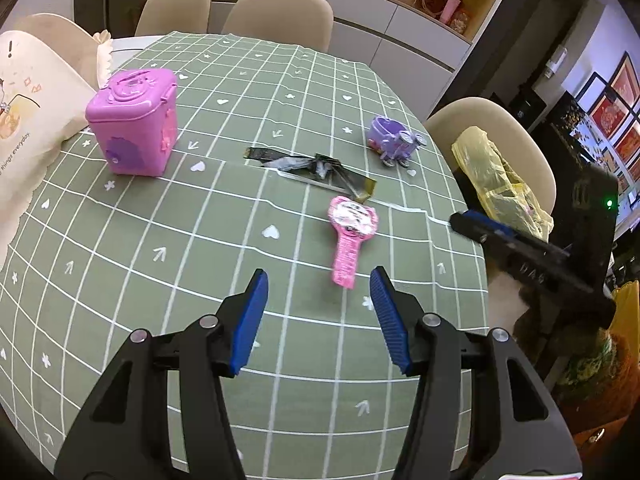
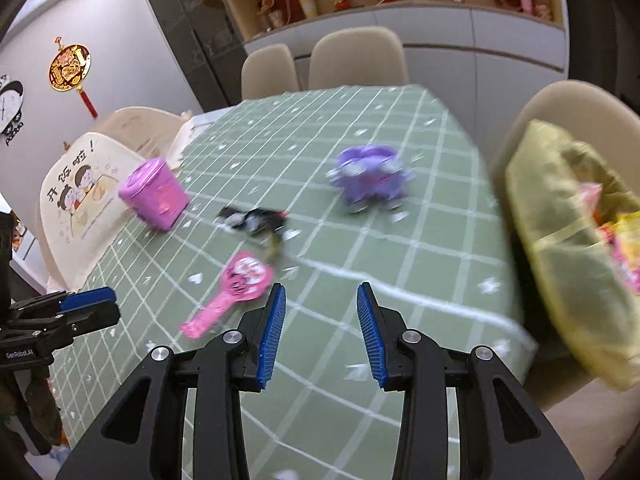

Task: Collect trash
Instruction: 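Move both open tools back over the table toward the remaining wrappers, then grasp the black wrapper with the left tool while the right tool grasps the pink lollipop wrapper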

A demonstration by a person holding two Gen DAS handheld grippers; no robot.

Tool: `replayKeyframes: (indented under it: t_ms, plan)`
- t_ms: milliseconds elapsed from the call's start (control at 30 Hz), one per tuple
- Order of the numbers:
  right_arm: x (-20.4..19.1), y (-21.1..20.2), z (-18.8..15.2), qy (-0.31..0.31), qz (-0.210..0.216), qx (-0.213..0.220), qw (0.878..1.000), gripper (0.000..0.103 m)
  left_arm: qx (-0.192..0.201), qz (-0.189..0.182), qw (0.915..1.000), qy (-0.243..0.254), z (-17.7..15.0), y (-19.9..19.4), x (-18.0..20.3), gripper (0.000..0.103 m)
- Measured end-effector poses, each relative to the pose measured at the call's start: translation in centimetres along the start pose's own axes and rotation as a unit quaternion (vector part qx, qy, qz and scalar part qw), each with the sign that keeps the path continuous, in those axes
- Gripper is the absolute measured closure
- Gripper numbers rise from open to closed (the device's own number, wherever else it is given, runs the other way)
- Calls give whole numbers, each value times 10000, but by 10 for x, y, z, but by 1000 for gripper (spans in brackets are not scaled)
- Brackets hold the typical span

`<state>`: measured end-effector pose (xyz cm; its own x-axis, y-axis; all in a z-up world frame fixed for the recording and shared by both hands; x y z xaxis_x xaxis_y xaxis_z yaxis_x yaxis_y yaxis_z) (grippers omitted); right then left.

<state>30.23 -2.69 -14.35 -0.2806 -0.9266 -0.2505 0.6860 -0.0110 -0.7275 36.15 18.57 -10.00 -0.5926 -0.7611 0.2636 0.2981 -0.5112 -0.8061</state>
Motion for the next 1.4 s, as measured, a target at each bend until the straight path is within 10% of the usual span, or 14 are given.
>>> replayKeyframes:
  t_ms: [667,1133,1400]
  plan:
    - [-76,76,1,347,-1116,-155,9930,67,135,-434,9980,446,35,31,-107,51]
    - [-28,47,-19,601,-1840,-243,9808,71,-129,-1172,9763,1817,91,98,-32,50]
    - [0,7,-43,1158,-1597,75,9803,70,-634,-895,9574,2671,109,167,11,50]
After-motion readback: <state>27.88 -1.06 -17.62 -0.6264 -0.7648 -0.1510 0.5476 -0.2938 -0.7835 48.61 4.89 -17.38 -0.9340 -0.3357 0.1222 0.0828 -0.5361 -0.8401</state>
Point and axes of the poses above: each gripper's, at about its wrist camera, not at the fingertips, and y roughly the way its jaws point, x to its right, z to its top, the point moved 2 cm from there along y, roughly the way its jaws point, and after that the axes turned 1 degree about y, right-handed, at the moved point
